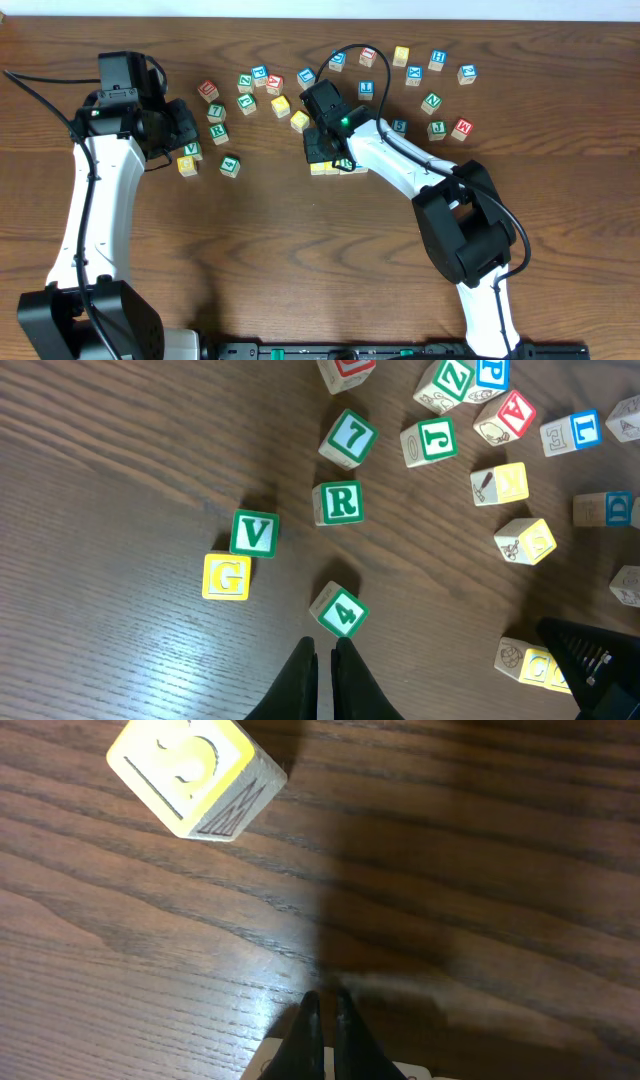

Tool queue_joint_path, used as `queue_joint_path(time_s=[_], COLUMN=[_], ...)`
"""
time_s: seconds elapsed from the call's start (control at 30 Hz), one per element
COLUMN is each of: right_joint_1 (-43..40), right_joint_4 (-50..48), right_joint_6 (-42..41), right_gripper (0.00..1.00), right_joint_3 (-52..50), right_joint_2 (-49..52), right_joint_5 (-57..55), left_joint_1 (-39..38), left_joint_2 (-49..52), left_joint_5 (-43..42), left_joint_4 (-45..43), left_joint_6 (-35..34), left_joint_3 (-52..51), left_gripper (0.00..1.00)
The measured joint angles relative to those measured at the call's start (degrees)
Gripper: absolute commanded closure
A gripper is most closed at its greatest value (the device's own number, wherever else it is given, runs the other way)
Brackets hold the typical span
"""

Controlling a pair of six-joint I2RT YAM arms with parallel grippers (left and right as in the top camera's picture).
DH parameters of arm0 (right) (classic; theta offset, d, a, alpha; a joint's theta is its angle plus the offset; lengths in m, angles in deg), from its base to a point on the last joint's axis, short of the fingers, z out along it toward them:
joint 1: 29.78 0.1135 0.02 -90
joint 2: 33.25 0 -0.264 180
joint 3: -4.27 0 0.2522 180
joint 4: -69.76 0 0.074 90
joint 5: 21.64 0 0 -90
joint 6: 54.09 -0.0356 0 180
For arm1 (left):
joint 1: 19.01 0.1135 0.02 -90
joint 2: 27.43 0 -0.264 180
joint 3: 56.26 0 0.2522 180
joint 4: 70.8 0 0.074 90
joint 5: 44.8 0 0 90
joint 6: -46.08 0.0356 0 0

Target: Spell out CORL

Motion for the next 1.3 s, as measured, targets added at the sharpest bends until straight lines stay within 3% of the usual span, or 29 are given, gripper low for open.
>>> queue_joint_path(time_s=[1.3], right_joint_1=[0.0], right_joint_4=[-0.2], right_joint_6=[-0.1], right_gripper=[0.99], right_joint_3=[0.0], right_joint_2=[0.0], right_joint_5=[-1.3], left_joint_1=[0.0], left_joint_2=[0.0], left_joint_5=[0.0], left_joint_4=[0.3], left_joint_6=[0.0], left_joint_3=[0.0], left_gripper=[0.93])
